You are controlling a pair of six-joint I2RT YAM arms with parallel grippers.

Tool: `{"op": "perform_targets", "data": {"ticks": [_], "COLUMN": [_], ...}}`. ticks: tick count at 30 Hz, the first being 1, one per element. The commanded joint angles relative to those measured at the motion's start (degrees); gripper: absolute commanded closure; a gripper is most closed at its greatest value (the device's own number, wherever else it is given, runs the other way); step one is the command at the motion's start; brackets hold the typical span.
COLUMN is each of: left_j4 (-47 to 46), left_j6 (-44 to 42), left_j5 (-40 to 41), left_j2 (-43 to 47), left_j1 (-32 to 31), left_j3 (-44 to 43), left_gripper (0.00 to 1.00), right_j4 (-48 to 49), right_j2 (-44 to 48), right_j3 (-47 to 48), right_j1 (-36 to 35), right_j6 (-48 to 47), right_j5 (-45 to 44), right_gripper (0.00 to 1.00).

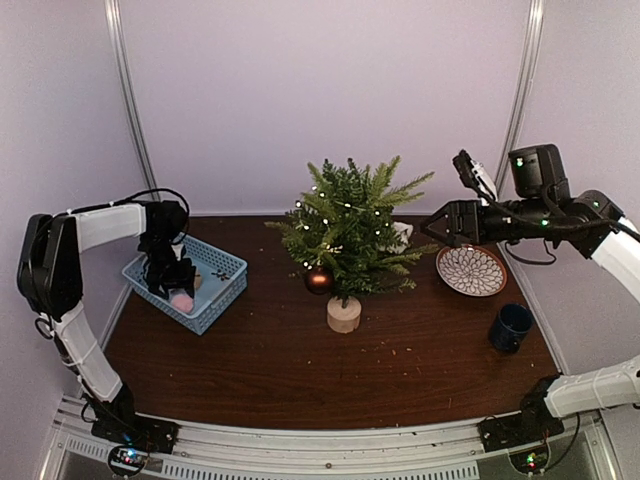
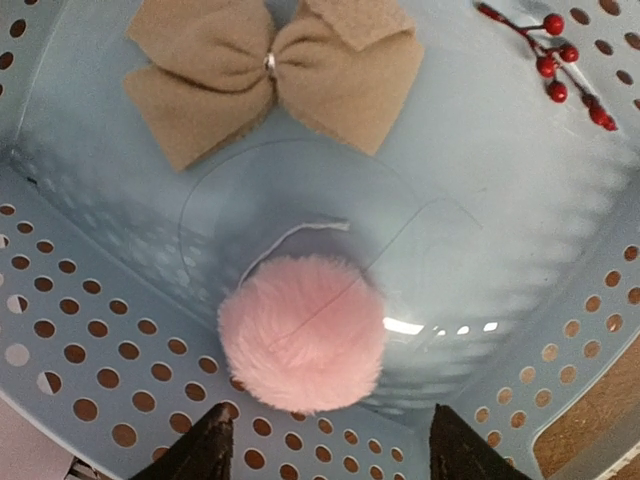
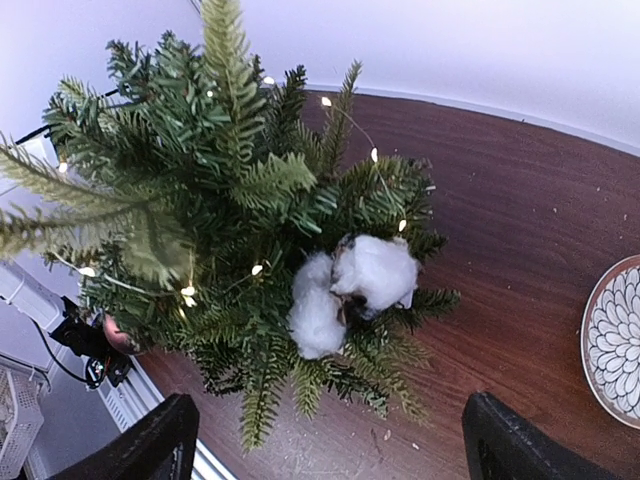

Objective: Decorate the small christmas tree

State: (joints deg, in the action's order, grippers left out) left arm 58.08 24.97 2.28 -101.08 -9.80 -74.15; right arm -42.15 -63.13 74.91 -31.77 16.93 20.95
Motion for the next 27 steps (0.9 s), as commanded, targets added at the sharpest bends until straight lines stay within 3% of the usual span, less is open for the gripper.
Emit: {"op": "perform_targets", "data": {"ticks": [1, 6, 12, 19, 27], "left_j4": [-7.57, -18.81, -33.66, -45.94, -53.16], "left_j6": [-1.24, -0.82, 7.23, 14.47, 19.43], "left_j5": [-7.46, -19.25, -32.12, -33.59, -30.69], "left_j2": [4.69, 11.33, 12.59, 10.63, 11.04], "left_j1": [0.07, -1.03, -4.41, -11.75, -15.05], "left_j3": [-0.07, 1.28, 5.55, 10.99, 16.80], "left_gripper": [0.29, 0.26, 0.31, 0.40, 0.50], "right_j4": [-2.07, -0.24, 4.36, 14.39, 26.51], "right_j2": [3.98, 10.19, 15.73, 17.12, 17.26], "right_j3": [-3.61, -12.55, -23.96, -35.43, -46.66], "right_j1": [0.30, 0.30, 0.22, 0.08, 0.13], "right_j6": [3.35, 12.49, 19.80, 25.92, 28.47], "right_j5": [1.82, 1.96, 3.24, 4.28, 6.27], "right_gripper": [0.05, 0.08, 0.14, 0.20, 0.40]}}
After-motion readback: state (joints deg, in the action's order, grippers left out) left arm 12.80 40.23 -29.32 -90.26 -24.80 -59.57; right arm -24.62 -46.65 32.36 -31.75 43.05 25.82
